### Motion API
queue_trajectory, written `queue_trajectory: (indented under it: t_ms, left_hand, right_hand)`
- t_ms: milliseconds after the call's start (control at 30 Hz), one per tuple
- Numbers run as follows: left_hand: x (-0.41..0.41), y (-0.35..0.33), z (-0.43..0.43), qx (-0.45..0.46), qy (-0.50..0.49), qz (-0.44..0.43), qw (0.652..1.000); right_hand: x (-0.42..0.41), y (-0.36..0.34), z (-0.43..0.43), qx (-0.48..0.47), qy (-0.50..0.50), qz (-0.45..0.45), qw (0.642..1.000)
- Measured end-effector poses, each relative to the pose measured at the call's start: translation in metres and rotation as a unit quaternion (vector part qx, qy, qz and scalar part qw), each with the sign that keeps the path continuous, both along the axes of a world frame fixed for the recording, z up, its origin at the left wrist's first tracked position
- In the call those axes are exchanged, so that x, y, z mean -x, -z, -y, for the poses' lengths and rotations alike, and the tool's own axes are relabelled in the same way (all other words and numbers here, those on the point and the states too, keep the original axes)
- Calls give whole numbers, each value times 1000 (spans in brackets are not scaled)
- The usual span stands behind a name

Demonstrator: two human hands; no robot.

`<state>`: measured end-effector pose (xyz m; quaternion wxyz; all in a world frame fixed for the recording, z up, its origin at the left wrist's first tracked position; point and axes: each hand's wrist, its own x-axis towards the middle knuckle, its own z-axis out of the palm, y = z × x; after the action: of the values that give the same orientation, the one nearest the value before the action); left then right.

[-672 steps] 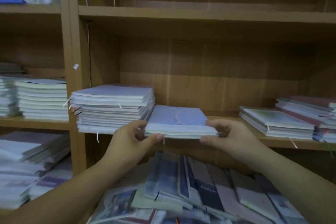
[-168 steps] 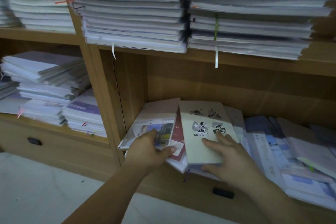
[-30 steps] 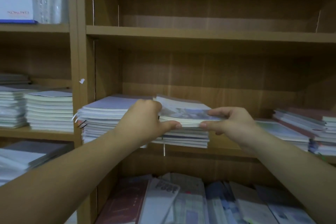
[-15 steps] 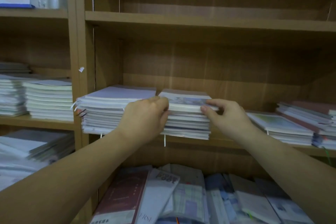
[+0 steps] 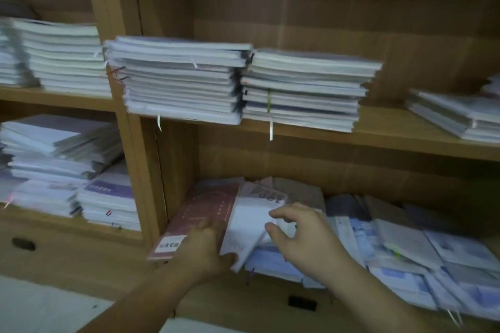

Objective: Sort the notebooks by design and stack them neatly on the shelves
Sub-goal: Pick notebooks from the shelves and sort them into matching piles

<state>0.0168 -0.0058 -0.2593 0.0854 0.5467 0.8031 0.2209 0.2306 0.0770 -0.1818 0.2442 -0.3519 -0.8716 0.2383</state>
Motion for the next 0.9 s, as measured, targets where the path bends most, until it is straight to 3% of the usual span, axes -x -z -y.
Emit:
queue_trajectory:
  t_ms: [200,300,367,467,567,667,733,833,900]
  left_hand:
    - [29,21,7,-23,61,64,996]
    - [47,28,7,99,63,-6,993]
    - [52,33,6,124,31,-72,989]
    - [56,30,2,76,29,-117,990]
    - [65,25,5,21,4,-75,997]
    - [62,25,12,-130,-29,-23,991]
    - [47,24,13,-197,-17,-37,979]
    - [19,35,3,-188,110,-66,974]
    - [6,42,-5,-113,179,-78,974]
  right_hand:
    - [21,62,-26,118,33,24,992]
    - [34,84,-33,134,13,27,991]
    - [43,90,-35,155,21,5,988]
    - [54,98,-35,173,29,-5,984]
    - [62,100,-33,214,44,-22,976]
    - [65,101,-33,250,56,-55,965]
    - [63,99,-31,262,53,-80,960]
    - [59,92,-29,258,67,-111,957]
    - [57,91,-32,284,86,-155,942]
